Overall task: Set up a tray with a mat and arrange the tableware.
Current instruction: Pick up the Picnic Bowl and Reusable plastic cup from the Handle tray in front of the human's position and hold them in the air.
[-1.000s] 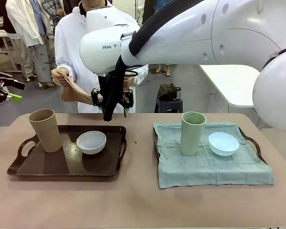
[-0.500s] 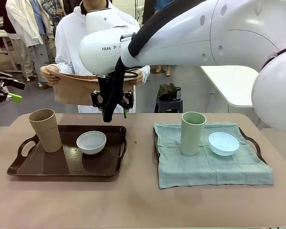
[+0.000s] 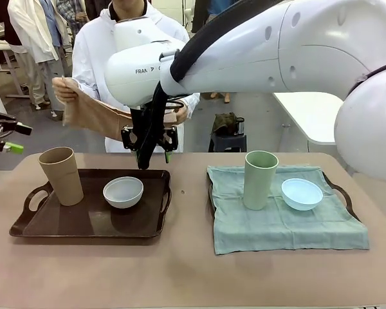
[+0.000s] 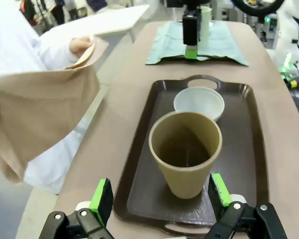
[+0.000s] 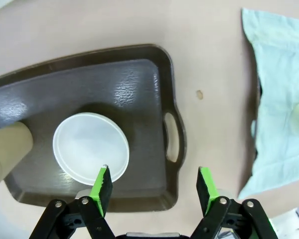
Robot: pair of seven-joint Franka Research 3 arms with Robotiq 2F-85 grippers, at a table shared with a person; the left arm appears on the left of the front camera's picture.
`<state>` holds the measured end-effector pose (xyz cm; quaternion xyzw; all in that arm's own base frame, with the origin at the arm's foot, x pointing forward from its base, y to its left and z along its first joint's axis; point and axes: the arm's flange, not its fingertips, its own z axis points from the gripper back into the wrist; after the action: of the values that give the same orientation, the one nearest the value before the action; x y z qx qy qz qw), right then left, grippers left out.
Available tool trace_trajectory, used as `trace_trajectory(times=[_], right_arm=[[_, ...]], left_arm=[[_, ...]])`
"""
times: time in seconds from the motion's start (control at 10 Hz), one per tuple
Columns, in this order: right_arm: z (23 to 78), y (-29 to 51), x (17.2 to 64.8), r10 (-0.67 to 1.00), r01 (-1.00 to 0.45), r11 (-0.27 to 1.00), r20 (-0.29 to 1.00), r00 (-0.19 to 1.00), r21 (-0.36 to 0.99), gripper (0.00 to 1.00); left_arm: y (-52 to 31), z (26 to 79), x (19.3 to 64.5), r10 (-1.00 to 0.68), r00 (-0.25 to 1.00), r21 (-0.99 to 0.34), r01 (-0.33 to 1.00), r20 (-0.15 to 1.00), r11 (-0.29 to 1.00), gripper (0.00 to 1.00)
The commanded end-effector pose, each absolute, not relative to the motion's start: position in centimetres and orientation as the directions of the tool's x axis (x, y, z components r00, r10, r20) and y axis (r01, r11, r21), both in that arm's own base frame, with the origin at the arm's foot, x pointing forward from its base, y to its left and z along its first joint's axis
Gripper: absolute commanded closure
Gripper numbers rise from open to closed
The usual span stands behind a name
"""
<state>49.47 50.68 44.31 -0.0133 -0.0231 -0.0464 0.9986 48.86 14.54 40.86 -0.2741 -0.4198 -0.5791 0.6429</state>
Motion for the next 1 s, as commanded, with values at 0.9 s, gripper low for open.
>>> trace_trajectory(times=[0.9], right_arm=[[38.1, 53.5, 49.8, 0.072, -0.071, 0.997, -0.023, 0.997, 0.006, 0.12]], left_arm=[[12.7, 32.9, 49.7, -0.48, -0.12, 0.133, 0.991, 0.869, -0.006, 0.0]])
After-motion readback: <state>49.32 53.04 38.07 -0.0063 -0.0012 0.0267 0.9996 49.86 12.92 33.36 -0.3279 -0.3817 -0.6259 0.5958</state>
